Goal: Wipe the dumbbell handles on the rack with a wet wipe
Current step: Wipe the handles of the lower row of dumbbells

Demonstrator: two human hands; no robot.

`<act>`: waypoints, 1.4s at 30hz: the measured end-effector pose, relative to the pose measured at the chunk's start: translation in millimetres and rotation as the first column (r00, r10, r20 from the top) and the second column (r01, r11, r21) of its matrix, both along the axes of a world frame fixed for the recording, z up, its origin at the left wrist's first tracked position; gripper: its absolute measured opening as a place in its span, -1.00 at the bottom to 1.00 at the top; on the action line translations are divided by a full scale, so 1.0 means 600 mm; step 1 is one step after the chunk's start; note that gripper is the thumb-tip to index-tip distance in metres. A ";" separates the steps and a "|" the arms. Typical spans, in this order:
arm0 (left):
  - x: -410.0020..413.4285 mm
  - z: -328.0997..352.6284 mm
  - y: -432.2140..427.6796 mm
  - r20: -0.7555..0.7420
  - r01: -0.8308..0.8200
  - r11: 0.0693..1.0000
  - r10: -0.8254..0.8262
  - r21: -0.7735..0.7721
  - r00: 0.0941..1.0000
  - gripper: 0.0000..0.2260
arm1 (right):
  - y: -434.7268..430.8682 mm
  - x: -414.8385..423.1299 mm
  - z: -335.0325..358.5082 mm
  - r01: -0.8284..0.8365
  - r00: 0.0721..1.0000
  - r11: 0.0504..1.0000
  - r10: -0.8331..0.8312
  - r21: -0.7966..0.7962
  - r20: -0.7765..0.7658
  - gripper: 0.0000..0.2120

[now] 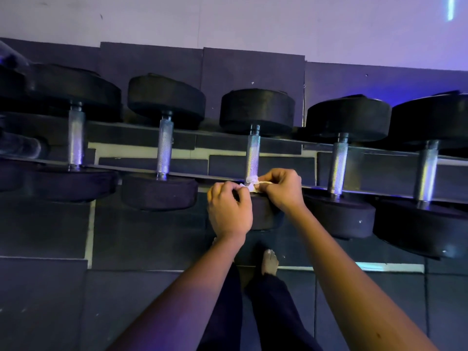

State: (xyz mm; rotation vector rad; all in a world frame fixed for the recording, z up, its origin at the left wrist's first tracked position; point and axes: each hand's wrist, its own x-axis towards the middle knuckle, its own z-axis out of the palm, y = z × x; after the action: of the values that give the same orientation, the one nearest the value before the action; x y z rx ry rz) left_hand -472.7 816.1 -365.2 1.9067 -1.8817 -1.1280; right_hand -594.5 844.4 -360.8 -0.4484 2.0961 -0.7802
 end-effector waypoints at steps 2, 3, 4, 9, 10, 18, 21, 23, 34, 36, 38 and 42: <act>0.001 0.000 0.000 -0.004 0.010 1.000 -0.010 0.003 1.000 -0.66 | 0.000 0.000 -0.002 0.008 1.000 1.000 -0.008 0.000 0.004 -0.85; 0.002 0.000 0.001 -0.006 0.016 1.000 -0.016 0.005 1.000 -0.69 | 0.001 0.000 -0.003 0.015 1.000 1.000 -0.015 -0.002 0.006 -0.86; 0.002 -0.001 0.001 -0.007 0.022 1.000 -0.022 0.007 1.000 -0.73 | 0.001 0.001 -0.002 0.017 1.000 1.000 -0.017 -0.006 0.005 -0.88; 0.003 -0.003 0.000 -0.020 0.022 1.000 -0.023 -0.007 1.000 -0.82 | 0.006 0.001 0.002 0.016 1.000 0.998 -0.016 -0.054 0.015 -0.86; 0.001 0.000 0.001 -0.026 0.017 1.000 -0.017 -0.012 1.000 -0.81 | 0.009 0.000 0.005 0.010 1.000 0.997 -0.009 -0.072 0.021 -0.87; -0.081 0.062 0.083 -0.009 0.183 0.958 -0.189 -0.219 0.982 -0.78 | 0.102 -0.068 0.054 0.172 0.984 0.956 -0.180 -0.237 -0.012 -0.95; -0.136 0.077 0.126 -0.202 0.160 0.980 -0.181 -0.118 0.963 -0.85 | 0.147 -0.112 0.074 0.200 0.968 0.947 -0.230 -0.250 -0.097 -0.97; -0.174 0.084 0.150 -0.244 0.143 0.989 -0.148 -0.037 0.958 -0.85 | 0.175 -0.144 0.078 0.215 0.954 0.946 -0.256 -0.242 -0.156 -0.96; -0.313 0.040 0.211 0.100 -0.240 0.971 0.240 -0.012 0.966 -0.70 | 0.238 -0.225 0.025 0.064 0.979 0.988 -0.089 -0.138 -0.183 -0.89; -0.320 0.039 0.212 0.120 -0.265 0.964 0.268 -0.037 0.956 -0.71 | 0.234 -0.230 0.014 0.075 0.982 0.988 -0.097 -0.133 -0.162 -0.89; -0.322 0.037 0.210 0.155 -0.250 0.967 0.253 -0.038 0.955 -0.69 | 0.231 -0.232 0.007 0.086 0.985 0.987 -0.104 -0.139 -0.134 -0.89; -0.316 0.026 0.204 0.284 -0.093 0.996 0.086 0.009 0.955 -0.59 | 0.216 -0.240 -0.003 0.141 0.986 0.976 -0.154 -0.167 -0.068 -0.91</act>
State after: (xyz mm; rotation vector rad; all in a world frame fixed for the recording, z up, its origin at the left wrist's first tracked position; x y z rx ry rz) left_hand -662.1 938.3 -349.3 2.2442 -1.9026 -0.8904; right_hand -738.3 973.8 -362.4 -0.4207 2.1680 -1.0396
